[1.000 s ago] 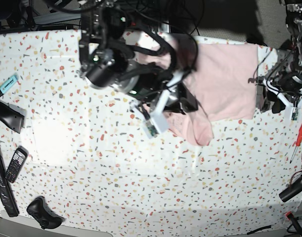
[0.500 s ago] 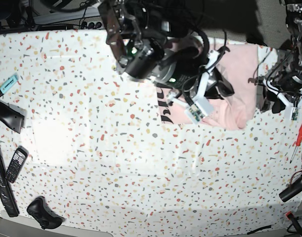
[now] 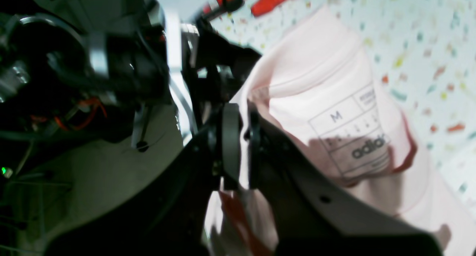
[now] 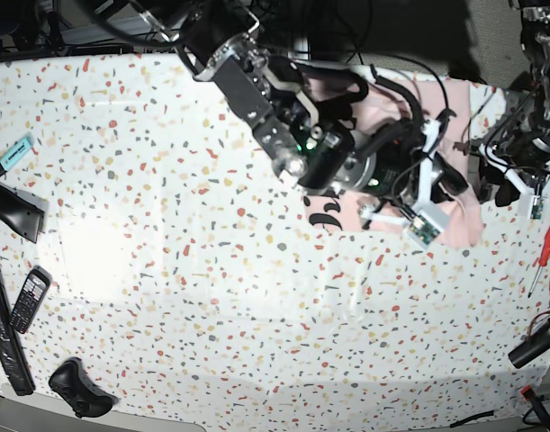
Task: Fold the T-shirt properly
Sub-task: 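Lift the shirt end with the right gripper and fold it over toward the left gripper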
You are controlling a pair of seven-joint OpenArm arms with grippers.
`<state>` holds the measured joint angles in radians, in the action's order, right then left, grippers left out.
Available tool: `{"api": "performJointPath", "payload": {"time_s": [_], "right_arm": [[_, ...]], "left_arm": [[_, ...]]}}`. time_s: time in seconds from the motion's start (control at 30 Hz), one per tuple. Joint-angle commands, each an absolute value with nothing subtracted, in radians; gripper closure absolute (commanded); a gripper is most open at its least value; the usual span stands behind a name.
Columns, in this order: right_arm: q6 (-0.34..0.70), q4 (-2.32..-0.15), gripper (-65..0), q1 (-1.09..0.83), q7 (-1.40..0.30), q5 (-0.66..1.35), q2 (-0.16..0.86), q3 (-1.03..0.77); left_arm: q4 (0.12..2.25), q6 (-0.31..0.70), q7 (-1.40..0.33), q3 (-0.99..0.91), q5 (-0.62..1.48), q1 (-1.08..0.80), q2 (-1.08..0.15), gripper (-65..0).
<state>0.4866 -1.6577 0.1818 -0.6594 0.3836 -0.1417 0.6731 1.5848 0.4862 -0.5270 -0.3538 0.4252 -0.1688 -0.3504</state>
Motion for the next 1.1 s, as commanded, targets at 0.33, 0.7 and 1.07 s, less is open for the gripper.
{"api": "performJointPath", "payload": {"time_s": [0.33, 0.7, 1.07], "right_arm": [[0.496, -1.674, 0.0, 0.224, -0.588, 0.4, -0.157, 0.715], [0.553, -1.673, -29.9, 0.224, -0.591, 0.432, -0.157, 0.721], [0.591, -1.673, -29.9, 0.253, -0.709, 0.423, -0.157, 0.677]], "left_arm": [[1.598, 0.49, -0.507, -0.36, 0.434, -0.163, -0.369, -25.4], [1.598, 0.49, -0.507, -0.361, 0.434, -0.163, -0.369, -25.4], [1.599, 0.434, -0.519, -0.361, 0.501, -0.163, -0.443, -25.4]]}}
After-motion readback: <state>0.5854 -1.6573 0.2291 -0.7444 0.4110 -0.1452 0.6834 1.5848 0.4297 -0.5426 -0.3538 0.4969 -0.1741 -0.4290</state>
